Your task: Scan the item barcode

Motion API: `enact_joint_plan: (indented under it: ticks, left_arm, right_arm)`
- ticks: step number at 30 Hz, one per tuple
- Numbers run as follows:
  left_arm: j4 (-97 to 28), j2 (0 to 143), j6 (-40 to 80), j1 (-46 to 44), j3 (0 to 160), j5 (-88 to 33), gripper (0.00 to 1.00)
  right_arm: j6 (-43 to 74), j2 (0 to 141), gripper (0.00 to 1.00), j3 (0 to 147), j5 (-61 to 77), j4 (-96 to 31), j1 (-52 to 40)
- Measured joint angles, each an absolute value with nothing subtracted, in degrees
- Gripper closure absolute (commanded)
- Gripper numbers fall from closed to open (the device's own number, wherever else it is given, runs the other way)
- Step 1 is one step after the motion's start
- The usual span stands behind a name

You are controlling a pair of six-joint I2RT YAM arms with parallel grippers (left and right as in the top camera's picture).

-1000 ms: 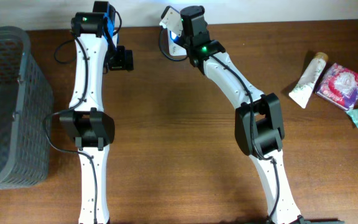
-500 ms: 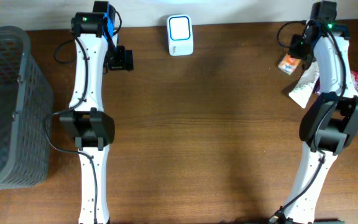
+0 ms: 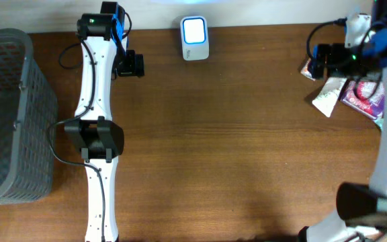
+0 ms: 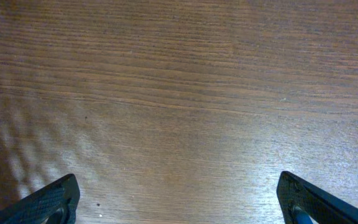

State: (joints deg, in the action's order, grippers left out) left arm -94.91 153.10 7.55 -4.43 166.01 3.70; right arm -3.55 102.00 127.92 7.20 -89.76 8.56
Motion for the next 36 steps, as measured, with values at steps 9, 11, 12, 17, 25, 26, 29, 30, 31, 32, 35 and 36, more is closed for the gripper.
enact_joint_plan:
  ticks: [9, 11, 12, 17, 25, 26, 29, 30, 31, 32, 35, 36]
  left_arm:
    - [-95.0, 153.1, 7.6, -4.5, 165.9, 3.7, 0.01]
    - [-95.0, 153.1, 7.6, -4.5, 165.9, 3.7, 0.01]
    - [-95.0, 153.1, 7.6, -4.5, 165.9, 3.7, 0.01]
    - [-95.0, 153.1, 7.6, -4.5, 165.9, 3.7, 0.01]
    - [-95.0, 153.1, 7.6, -4.5, 165.9, 3.7, 0.01]
    - [-94.9, 153.1, 7.6, -4.5, 165.9, 3.7, 0.01]
    - [-94.9, 153.1, 7.6, -4.5, 165.9, 3.7, 0.01]
    - [-95.0, 153.1, 7.6, -4.6, 165.9, 3.7, 0.01]
    - [-95.0, 153.1, 7.6, -4.6, 165.9, 3.7, 0.01]
    - [-95.0, 153.1, 7.6, -4.6, 165.9, 3.7, 0.01]
    - [-95.0, 153.1, 7.6, -4.7, 165.9, 3.7, 0.01]
    - [-95.0, 153.1, 7.6, -4.7, 165.9, 3.7, 0.01]
  right_arm:
    - [-4.8, 63.6, 0.01, 81.6, 15.6, -88.1, 8.6]
    - [-4.7, 63.6, 0.01, 76.2, 17.3, -88.2, 8.6]
    - [-4.8, 64.2, 0.01, 75.9, 17.5, -88.2, 8.6]
    - [-4.8, 70.1, 0.01, 75.7, 18.1, -88.2, 8.6]
    - [-5.1, 59.9, 0.02, 73.8, 18.2, -71.7, 8.5]
    - [-5.2, 54.4, 0.01, 71.2, 18.3, -68.6, 8.5]
    - [-5.3, 40.2, 0.01, 54.1, 18.4, -52.9, 8.5]
    - [-5.4, 37.7, 0.01, 48.6, 18.3, -47.5, 8.5]
    - [-5.6, 34.5, 0.01, 41.8, 18.4, -41.1, 8.5]
    - [-5.7, 31.2, 0.01, 34.5, 18.4, -34.7, 8.5]
    - [-5.9, 23.9, 0.01, 20.3, 18.4, -19.4, 7.3]
    - [-5.9, 22.9, 0.01, 18.3, 18.3, -16.6, 6.7]
